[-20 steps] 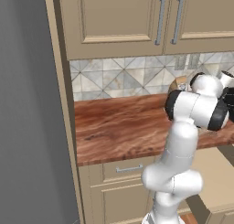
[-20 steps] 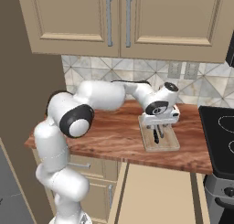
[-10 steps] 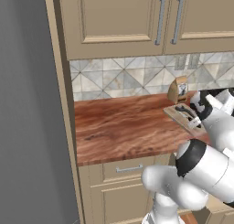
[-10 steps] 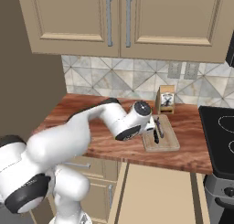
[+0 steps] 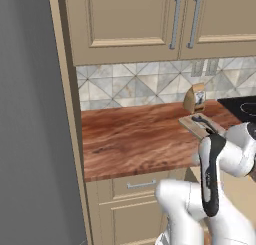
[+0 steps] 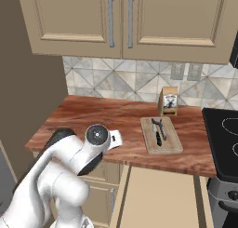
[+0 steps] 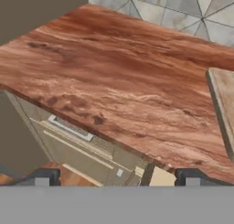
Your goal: Open the drawer on the right and place the cutting tools on the cutting board.
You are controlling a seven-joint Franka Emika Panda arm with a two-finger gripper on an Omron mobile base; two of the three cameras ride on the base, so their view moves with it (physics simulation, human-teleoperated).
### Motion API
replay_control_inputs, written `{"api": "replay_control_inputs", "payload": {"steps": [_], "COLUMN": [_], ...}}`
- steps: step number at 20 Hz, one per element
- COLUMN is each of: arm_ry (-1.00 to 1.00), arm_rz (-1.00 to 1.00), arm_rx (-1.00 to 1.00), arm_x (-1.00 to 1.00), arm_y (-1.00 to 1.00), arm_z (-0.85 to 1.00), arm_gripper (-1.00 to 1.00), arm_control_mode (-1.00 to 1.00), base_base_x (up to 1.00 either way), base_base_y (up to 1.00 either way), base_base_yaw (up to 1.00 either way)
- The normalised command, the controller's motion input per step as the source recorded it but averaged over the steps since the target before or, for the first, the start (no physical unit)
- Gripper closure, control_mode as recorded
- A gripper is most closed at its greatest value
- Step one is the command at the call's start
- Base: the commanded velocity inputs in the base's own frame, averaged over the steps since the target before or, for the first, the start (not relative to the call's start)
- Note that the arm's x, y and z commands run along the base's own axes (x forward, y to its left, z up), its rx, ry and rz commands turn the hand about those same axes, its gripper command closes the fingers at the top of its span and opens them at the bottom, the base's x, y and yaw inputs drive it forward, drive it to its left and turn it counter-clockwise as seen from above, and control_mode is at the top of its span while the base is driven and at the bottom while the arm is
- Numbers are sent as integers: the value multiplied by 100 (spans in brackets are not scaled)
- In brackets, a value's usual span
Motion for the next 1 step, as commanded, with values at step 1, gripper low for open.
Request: {"api": "replay_control_inputs", "payload": {"steps": [1], "arm_ry": [-50], "arm_rz": [-5], "arm_rx": [-15], "arm_x": [-84], "arm_y": [100], "arm_z": [12], "arm_gripper": [-100], "arm_control_mode": [-100], "base_base_x": [0], "base_base_y": [0], "base_base_yaw": [0]}}
